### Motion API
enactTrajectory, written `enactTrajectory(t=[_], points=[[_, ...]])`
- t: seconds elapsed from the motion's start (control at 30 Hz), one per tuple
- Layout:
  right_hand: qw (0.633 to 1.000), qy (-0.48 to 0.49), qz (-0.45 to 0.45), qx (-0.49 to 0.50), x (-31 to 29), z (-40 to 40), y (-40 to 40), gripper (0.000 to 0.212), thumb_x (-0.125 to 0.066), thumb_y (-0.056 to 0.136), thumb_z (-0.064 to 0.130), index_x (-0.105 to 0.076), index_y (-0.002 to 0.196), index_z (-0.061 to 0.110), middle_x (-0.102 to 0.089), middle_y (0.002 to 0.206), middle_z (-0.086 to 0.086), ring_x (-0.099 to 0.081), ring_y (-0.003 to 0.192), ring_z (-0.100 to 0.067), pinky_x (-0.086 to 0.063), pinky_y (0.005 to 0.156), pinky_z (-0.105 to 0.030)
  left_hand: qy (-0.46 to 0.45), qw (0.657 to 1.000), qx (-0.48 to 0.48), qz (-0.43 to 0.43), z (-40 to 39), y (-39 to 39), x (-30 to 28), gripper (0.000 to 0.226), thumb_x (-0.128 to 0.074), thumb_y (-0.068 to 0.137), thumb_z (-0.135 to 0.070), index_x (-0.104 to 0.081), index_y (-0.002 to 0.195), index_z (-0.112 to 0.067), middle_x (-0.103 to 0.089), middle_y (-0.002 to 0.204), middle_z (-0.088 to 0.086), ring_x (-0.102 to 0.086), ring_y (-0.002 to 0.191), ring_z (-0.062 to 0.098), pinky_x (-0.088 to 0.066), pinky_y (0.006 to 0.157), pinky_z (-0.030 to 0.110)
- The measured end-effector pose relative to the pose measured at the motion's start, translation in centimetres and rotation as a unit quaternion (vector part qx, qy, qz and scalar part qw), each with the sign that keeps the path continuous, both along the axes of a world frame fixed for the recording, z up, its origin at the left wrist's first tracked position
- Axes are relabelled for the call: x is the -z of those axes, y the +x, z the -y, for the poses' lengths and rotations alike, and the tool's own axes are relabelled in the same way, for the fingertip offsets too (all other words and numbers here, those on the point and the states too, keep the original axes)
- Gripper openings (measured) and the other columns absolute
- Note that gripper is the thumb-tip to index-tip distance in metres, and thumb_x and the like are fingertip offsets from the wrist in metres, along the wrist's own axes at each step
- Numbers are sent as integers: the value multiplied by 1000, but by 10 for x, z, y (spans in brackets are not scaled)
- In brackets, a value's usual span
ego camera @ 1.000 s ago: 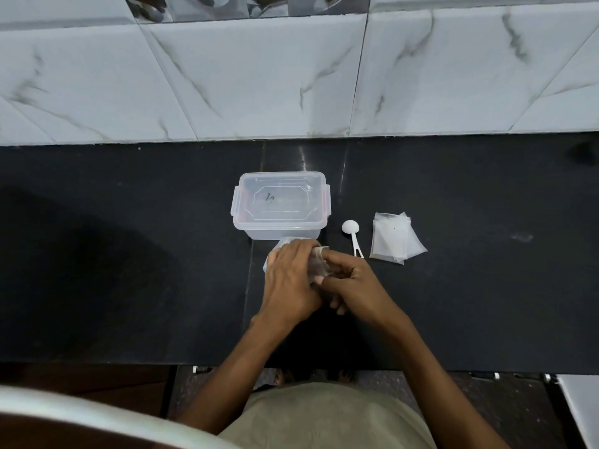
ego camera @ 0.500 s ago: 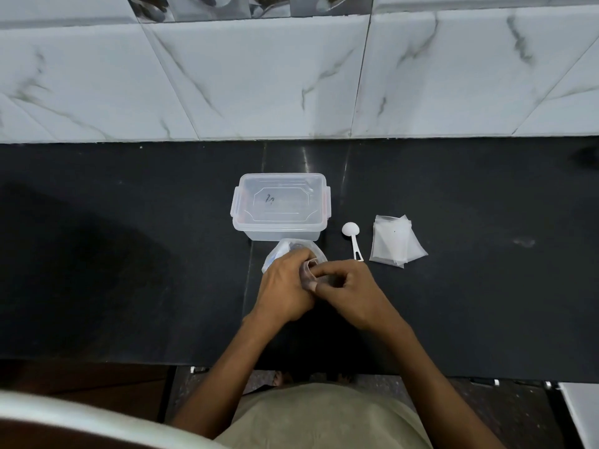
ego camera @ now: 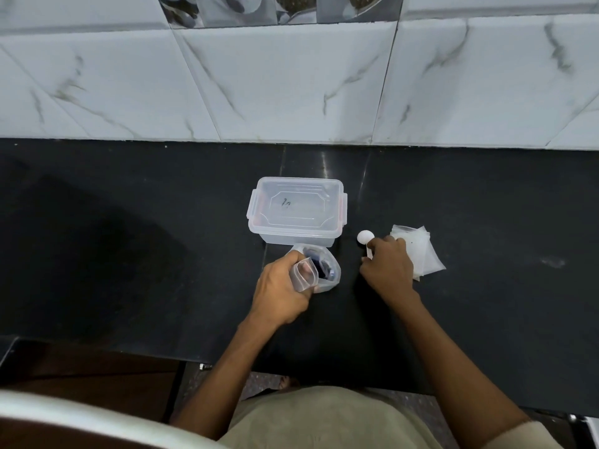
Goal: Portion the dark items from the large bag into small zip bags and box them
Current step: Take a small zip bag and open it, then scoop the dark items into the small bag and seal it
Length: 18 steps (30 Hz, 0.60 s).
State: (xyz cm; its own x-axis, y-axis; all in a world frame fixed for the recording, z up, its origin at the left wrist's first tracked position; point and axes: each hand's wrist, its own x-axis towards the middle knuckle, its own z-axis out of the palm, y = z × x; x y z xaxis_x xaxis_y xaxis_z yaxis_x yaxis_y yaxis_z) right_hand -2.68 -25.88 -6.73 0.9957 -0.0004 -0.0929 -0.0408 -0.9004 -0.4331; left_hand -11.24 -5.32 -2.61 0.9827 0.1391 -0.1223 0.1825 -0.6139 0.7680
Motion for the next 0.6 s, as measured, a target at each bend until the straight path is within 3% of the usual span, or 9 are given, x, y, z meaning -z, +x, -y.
enactTrajectory(t=[0.07, 0.23, 0.43, 0.6], points=[[1000, -9, 1, -6, 6, -2, 3, 23, -68, 82, 9, -65, 105, 8, -60, 96, -9, -52, 99, -27, -44, 70, -36, -3, 1000, -6, -2, -1, 0, -2, 35, -85, 73, -19, -59, 90, -35, -67, 81, -10, -66, 75, 10, -58, 69, 41], [1000, 17, 2, 9, 4, -7, 3, 19, -67, 68, 7, -52, 79, 10, -57, 77, -8, -55, 75, -28, -38, 57, -34, -4, 1000, -15, -12, -5, 0, -4, 41, -90, 70, -19, -57, 83, -39, -67, 85, -13, -66, 81, 8, -59, 74, 36], [1000, 2, -7, -19, 5, -11, -11, 28, -66, 63, 13, -46, 82, 11, -53, 77, -7, -52, 70, -25, -38, 57, -33, -11, 1000, -15, -11, -4, 1, -3, 37, -90, 71, -19, -61, 91, -33, -67, 88, -13, -66, 84, 7, -59, 78, 36], [1000, 22, -11, -6, 6, -9, -20, 23, -65, 65, 14, -47, 78, 9, -53, 77, -6, -51, 69, -23, -36, 57, -33, -18, 1000, -14, 12, -9, -3, -1, 34, -89, 73, -18, -62, 91, -29, -66, 89, -14, -64, 85, 4, -57, 74, 28]])
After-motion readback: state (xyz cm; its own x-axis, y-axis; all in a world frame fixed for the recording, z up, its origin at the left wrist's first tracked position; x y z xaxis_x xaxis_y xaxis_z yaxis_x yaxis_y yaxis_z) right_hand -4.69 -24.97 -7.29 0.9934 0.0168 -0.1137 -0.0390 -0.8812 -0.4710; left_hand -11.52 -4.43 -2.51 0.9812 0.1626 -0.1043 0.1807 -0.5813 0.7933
